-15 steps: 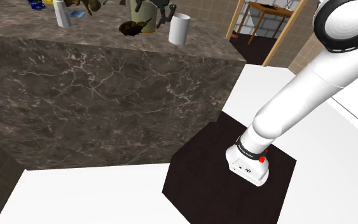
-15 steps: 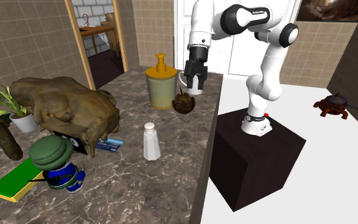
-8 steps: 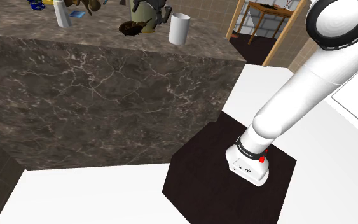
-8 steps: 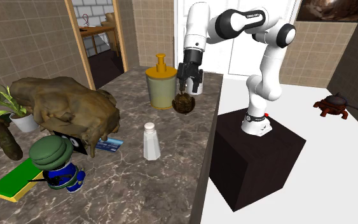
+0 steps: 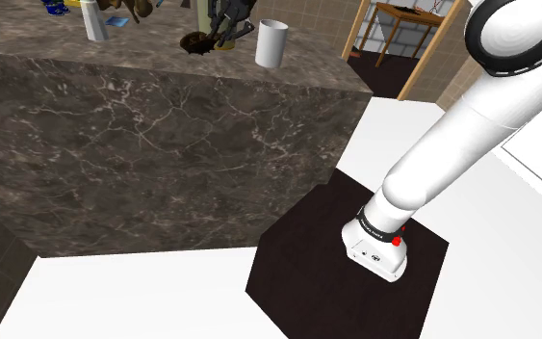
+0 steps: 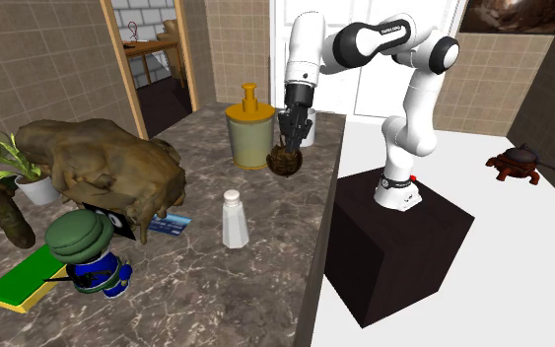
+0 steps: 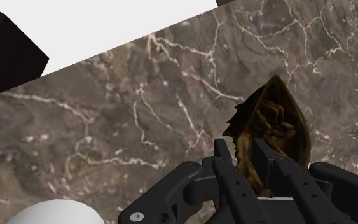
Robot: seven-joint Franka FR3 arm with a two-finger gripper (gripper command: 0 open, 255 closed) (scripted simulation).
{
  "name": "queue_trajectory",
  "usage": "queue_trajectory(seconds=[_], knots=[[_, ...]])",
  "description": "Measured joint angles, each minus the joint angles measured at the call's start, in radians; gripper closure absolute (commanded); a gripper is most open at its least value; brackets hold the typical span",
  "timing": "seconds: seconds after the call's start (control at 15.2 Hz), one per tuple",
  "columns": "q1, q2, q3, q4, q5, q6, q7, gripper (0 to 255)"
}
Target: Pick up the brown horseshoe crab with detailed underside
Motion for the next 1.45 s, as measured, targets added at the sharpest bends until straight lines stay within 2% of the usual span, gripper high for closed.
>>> queue_trajectory(seconds=[0.53, 1.45], knots=[[0.000, 0.002, 0.000, 0.016, -0.004, -0.013, 0.007, 255], [-0.005, 0.038, -0.003, 0.231, -0.036, -0.184, 0.070, 255]])
